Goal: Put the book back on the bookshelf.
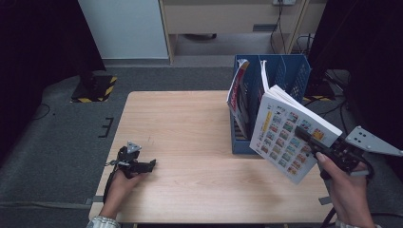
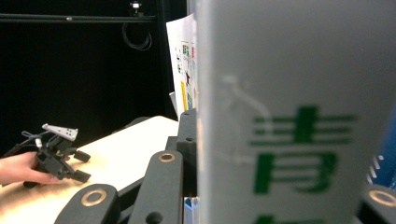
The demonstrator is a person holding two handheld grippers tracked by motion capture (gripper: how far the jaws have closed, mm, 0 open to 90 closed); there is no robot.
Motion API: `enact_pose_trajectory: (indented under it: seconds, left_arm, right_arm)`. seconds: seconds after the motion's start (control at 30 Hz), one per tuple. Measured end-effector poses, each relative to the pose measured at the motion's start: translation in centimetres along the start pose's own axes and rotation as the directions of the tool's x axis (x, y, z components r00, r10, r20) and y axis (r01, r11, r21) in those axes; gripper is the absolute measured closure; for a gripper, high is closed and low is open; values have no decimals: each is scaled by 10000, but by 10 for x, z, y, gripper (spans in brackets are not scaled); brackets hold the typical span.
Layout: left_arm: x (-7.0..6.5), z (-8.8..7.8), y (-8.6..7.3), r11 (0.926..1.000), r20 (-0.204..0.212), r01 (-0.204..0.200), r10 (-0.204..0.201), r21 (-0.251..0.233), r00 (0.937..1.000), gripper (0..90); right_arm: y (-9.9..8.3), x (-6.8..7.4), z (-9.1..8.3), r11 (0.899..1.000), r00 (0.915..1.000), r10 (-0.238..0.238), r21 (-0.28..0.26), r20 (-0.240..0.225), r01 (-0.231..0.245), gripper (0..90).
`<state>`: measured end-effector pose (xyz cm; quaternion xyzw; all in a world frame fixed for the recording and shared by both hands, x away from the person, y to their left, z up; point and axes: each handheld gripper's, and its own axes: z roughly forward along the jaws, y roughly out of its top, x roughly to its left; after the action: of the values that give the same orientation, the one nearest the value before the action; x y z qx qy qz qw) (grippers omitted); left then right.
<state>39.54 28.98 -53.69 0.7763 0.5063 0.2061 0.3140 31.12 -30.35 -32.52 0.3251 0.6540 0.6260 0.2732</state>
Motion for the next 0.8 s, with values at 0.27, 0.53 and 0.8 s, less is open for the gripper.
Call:
enact_pose_trajectory:
  seconds: [0.27, 0.53, 0.8]
  left_arm:
    - [0, 0, 0, 10000, -2, 0, 0, 0, 10000, 0]
    - [0, 0, 0, 10000, -1, -3, 3, 3, 10000, 0]
    - [0, 0, 0, 10000, -2, -2, 2, 0, 10000, 0]
  right_arm:
    - [6, -10, 0, 10000, 9995, 55, -82, 313, -53, 739]
    - [10, -15, -5, 10000, 9984, 31, -95, 561, -25, 739]
    - [13, -22, -8, 10000, 9959, -30, -21, 907, 32, 739]
